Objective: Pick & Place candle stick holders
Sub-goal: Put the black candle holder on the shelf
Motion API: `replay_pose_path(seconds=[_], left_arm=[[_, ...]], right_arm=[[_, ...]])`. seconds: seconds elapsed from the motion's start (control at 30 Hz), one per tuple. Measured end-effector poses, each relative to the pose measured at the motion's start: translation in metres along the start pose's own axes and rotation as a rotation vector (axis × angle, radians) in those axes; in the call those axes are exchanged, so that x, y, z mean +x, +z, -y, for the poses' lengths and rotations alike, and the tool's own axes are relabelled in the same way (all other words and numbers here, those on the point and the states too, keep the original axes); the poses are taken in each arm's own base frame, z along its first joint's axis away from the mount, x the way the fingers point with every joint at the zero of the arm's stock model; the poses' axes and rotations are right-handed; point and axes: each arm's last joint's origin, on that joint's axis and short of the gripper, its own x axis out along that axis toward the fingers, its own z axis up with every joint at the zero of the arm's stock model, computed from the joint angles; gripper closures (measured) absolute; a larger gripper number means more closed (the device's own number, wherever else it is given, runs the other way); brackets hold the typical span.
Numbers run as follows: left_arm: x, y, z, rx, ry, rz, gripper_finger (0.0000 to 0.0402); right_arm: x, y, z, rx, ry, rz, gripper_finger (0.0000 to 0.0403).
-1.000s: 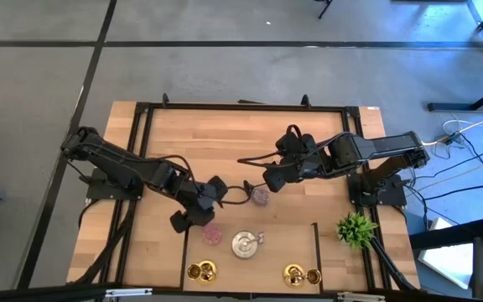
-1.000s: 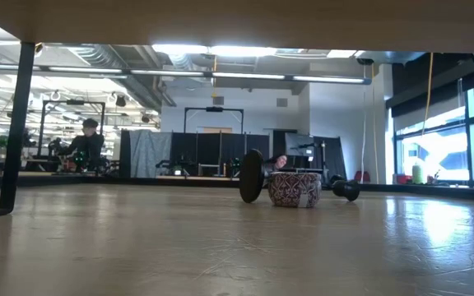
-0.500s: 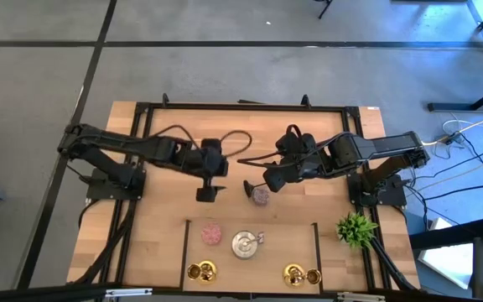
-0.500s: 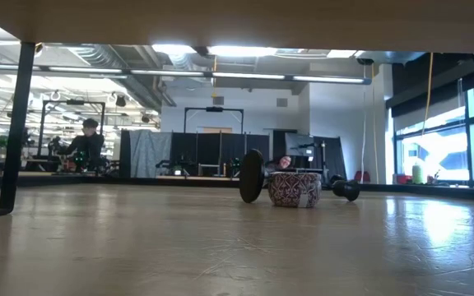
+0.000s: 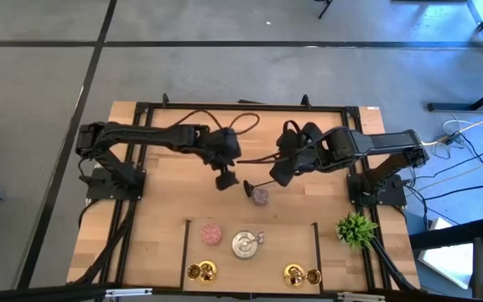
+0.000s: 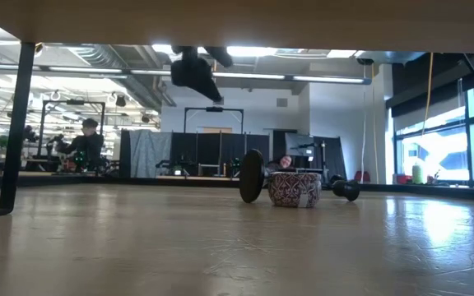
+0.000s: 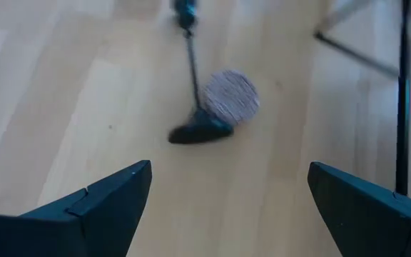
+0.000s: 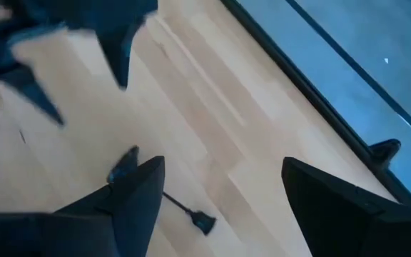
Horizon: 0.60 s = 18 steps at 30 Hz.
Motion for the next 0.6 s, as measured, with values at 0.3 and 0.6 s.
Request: replay_pose_path(seconds=[0.3,0.6], left_arm=[[-0.008,0.013,-0.042,-0.438,0.268,0.160,0.0027],[0.006,0.021,-0.035,-0.280,0.223,0.207,0.0027]], right_arm=[[0.002,0.002,0.002,-0.147,0.012,-0.014,0.0116],[0.029,0.003,0.005,-0.162,0.034,-0.051,0.0116]])
